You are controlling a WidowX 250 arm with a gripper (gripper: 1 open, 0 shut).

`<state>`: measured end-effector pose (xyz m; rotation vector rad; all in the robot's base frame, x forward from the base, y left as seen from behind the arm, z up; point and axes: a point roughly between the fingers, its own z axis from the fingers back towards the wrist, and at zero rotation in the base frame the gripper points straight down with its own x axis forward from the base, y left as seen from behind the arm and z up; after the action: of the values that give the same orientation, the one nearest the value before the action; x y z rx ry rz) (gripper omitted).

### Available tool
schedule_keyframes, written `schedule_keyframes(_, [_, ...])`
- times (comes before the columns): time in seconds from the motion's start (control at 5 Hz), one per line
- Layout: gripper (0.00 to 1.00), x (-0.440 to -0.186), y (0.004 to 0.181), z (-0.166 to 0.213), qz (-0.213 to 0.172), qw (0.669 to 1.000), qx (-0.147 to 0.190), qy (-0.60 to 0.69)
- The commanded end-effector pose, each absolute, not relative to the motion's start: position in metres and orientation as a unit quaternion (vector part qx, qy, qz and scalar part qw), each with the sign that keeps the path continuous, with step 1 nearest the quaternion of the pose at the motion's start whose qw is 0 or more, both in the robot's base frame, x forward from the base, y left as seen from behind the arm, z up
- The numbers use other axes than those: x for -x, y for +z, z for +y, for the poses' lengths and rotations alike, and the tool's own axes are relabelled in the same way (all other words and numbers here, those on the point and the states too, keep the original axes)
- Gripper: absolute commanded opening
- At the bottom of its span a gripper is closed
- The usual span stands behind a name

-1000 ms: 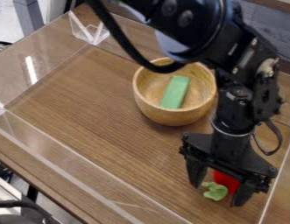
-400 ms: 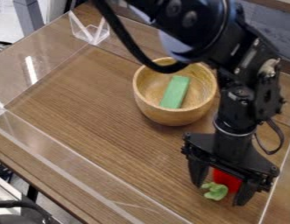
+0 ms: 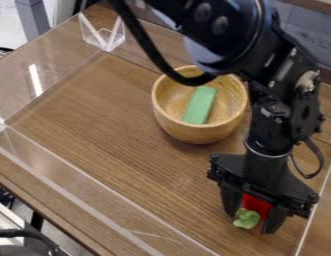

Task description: Move the red fruit to the left

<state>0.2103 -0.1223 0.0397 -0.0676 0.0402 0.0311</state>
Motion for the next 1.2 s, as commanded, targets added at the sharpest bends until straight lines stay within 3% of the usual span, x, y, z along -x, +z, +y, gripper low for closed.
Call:
schedule_keyframes(0.0, [1.0, -0.2219, 0.0501, -0.1279, -0.001, 0.999, 0.045, 0.017])
schedule_keyframes(0.4, [1.0, -0.2225, 0.0486, -0.1283, 0.001, 0.999, 0.043, 0.021])
schedule_keyframes(0.6, [0.0, -0.2229, 0.0481, -0.1287, 0.001, 0.999, 0.043, 0.022])
schedule_keyframes(0.8, [1.0, -0.2228, 0.0492, -0.1296, -0.001, 0.999, 0.043, 0.022])
schedule_keyframes(1.0, [1.0, -0.2225, 0.0507, -0.1299, -0.001, 0.999, 0.045, 0.024])
